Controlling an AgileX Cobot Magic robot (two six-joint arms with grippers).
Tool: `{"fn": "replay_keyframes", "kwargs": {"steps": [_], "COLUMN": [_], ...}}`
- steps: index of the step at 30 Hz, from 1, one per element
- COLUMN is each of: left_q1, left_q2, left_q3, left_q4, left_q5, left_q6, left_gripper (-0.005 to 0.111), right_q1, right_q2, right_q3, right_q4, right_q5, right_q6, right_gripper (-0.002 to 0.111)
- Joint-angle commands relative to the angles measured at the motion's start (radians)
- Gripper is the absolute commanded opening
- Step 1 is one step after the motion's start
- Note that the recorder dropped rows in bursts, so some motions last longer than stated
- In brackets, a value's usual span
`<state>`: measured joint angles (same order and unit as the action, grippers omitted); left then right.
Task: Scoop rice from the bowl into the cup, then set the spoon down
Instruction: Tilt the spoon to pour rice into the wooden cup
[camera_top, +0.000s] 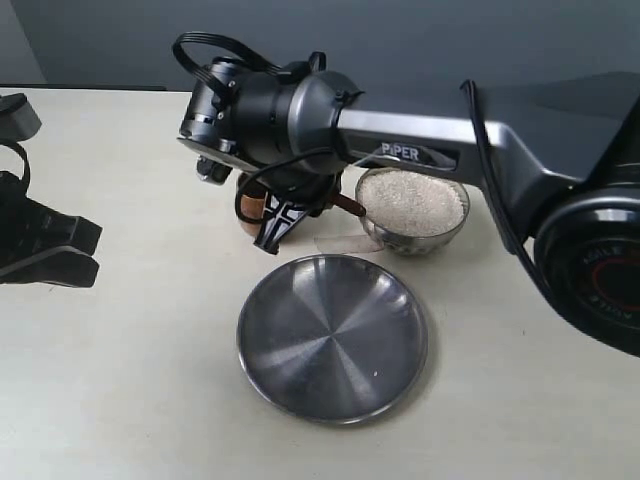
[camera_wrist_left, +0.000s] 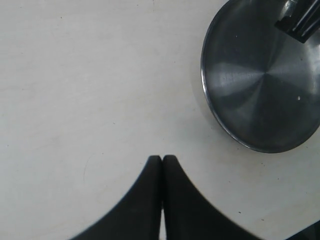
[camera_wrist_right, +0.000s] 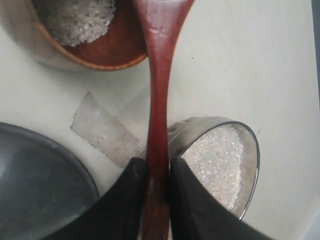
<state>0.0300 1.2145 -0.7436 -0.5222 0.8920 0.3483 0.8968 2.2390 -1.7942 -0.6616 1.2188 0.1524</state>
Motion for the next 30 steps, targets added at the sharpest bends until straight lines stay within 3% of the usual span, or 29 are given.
{"fn": "replay_keyframes", "kwargs": {"steps": [1,24,30], "left_q1": [-0.004,-0.004,-0.004], "left_q2": [0.000,0.000,0.000], "left_q3": [0.007,0.007,0.007], "left_q4": [-0.001,0.000,0.000], "left_q5": [-0.005,0.001,-0.003], "left_q6": [0.003,0.003,0.003], "left_gripper": [0.000,0.000,0.000], "right_q1": [0.001,-0.001,-0.009], "right_q2": [-0.021,-0.050,-0.071], "right_q3": [-0.006,-0.002,0.105], "right_q4": [0.015,0.039,-0.001], "right_q5": [0.002,0.002,0.002], "right_q6": [0.002,-0.001,-0.001], "right_gripper": [-0.001,-0.001,-0.001]}}
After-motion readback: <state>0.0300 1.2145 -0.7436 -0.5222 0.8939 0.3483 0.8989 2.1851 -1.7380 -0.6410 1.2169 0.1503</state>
